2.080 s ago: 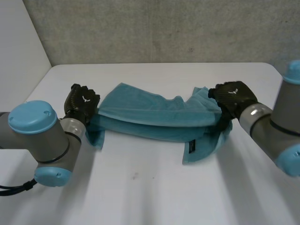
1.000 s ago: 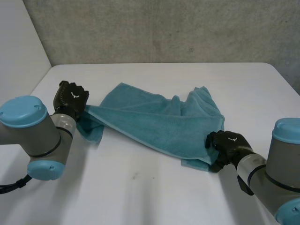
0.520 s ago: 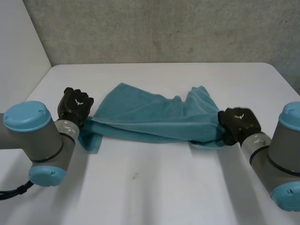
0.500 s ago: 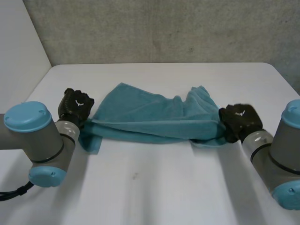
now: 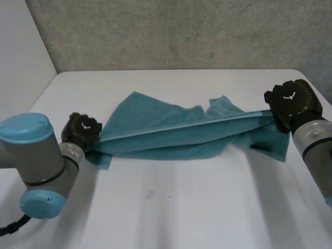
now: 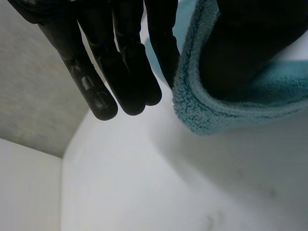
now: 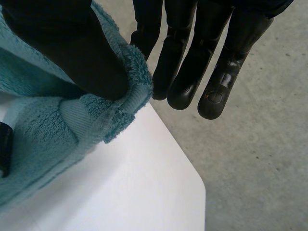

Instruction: Fold the laundry

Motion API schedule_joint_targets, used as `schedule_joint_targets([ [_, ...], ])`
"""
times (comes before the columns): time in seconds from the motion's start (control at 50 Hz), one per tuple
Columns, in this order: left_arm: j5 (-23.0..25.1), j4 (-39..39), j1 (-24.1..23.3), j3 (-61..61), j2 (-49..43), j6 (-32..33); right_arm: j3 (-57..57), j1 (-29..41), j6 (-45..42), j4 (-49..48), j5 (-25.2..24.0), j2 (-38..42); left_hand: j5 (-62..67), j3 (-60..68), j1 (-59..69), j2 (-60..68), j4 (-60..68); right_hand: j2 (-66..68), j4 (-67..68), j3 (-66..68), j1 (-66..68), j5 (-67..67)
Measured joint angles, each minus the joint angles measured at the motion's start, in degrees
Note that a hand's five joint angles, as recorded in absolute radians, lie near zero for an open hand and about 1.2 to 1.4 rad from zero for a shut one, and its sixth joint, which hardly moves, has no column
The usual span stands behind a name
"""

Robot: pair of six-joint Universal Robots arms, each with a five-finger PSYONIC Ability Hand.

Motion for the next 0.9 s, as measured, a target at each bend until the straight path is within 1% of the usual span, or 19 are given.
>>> schedule_joint_targets([
  [0.1,-0.15,-0.56,-0.71,-0.70,4.70,0.19,-1.78,-1.04,-0.93,2.32,-0.08,-1.29,0.00,0.16,0.00,0.18,0.05,0.00,0.00,0.00,0.00,0.02],
  [0.12,-0.24,-1.14,-1.26,-0.96,9.41,0.14,-2.79,-1.24,-1.26,3.65,-0.11,-1.92,0.00,0.17,0.00,0.19,0.05,0.00,0.00,0.00,0.00,0.02],
  [0.14,-0.24,-1.14,-1.26,-0.96,9.41,0.14,-2.79,-1.24,-1.26,3.65,-0.11,-1.92,0.00,0.17,0.00,0.19,0.05,0.00,0.00,0.00,0.00,0.02],
  [0.18,-0.26,-2.45,-1.77,-1.15,16.69,0.00,-8.58,-2.09,-2.83,12.16,-0.38,-4.64,0.00,0.22,0.00,0.25,0.06,0.00,0.01,0.00,0.00,0.02],
  [0.22,-0.21,-3.76,-1.83,-1.12,20.28,0.01,-9.48,-2.22,-3.06,13.70,-0.47,-4.89,0.00,0.22,0.00,0.26,0.06,0.00,0.01,0.09,0.00,0.03],
  [0.26,-0.06,-6.20,-1.74,-0.79,23.92,0.11,-15.02,-2.93,-5.00,24.20,-1.24,-5.95,0.00,0.22,0.00,0.27,0.07,0.00,0.01,0.11,0.00,0.05],
  [0.28,0.01,-7.37,-1.66,-0.60,24.92,0.17,-15.86,-3.04,-5.45,26.07,-1.42,-6.03,0.00,0.22,0.00,0.27,0.07,0.00,0.01,0.11,0.00,0.05],
  [0.32,0.06,-8.11,-1.59,-0.45,25.37,0.22,-17.02,-3.18,-6.25,28.89,-1.72,-6.10,0.00,0.22,0.00,0.27,0.07,0.00,0.01,0.11,0.00,0.06],
  [0.34,0.24,-12.02,-1.20,0.39,26.36,0.56,-19.11,-3.52,-8.71,35.51,-2.45,-5.94,0.00,0.23,0.00,0.28,0.07,0.00,0.00,0.11,0.00,0.06],
  [0.38,0.40,-16.21,-0.71,1.45,25.68,0.99,-20.33,-3.83,-11.62,41.16,-3.16,-5.20,0.00,0.24,0.00,0.30,0.07,0.00,0.01,0.11,0.00,0.06],
  [0.48,0.49,-22.99,0.34,3.69,19.85,2.01,-20.68,-4.01,-16.14,46.25,-3.99,-1.17,0.00,0.27,0.00,0.31,0.08,0.00,0.01,0.11,0.00,0.06],
  [0.62,0.17,-26.51,1.45,10.86,4.11,4.99,-24.00,-3.66,-18.26,43.10,-3.11,11.72,0.00,0.27,0.00,0.31,0.11,0.00,0.00,0.11,0.00,0.06],
  [0.68,0.07,-26.29,1.47,13.34,1.40,5.81,-26.10,-3.58,-18.21,41.38,-2.43,14.18,0.00,0.27,0.00,0.31,0.15,0.00,0.00,0.11,0.00,0.06],
  [0.72,-0.07,-24.67,1.42,19.92,-2.97,7.89,-32.68,-3.10,-18.05,37.34,-0.02,18.47,0.00,0.28,0.00,0.31,0.28,0.00,0.00,0.11,0.00,0.06],
  [0.76,-0.07,-24.67,1.42,19.92,-2.97,7.89,-32.68,-3.10,-18.05,37.34,-0.02,18.47,0.00,0.28,0.00,0.31,0.28,0.00,0.00,0.11,0.00,0.06],
  [0.78,-0.10,-20.76,1.35,28.26,-5.79,10.57,-42.57,-2.07,-17.87,32.21,3.61,21.88,0.00,0.29,0.00,0.32,0.28,0.00,0.00,0.11,0.00,0.06],
  [0.86,0.34,-11.44,1.27,35.76,-5.95,13.42,-55.31,-0.66,-17.61,23.36,7.39,23.89,0.00,0.32,0.00,0.33,0.31,0.00,0.01,0.11,0.00,0.75],
  [0.88,0.81,-5.49,1.25,37.89,-5.04,14.28,-59.25,-0.14,-17.46,18.52,8.40,24.04,0.00,0.32,0.00,0.33,0.32,0.00,0.01,0.11,0.00,0.96],
  [0.9,1.03,-3.01,1.24,38.54,-4.59,14.55,-60.43,0.05,-17.39,16.53,8.72,23.97,0.00,0.32,0.00,0.33,0.32,0.00,0.01,0.11,0.00,1.05],
])
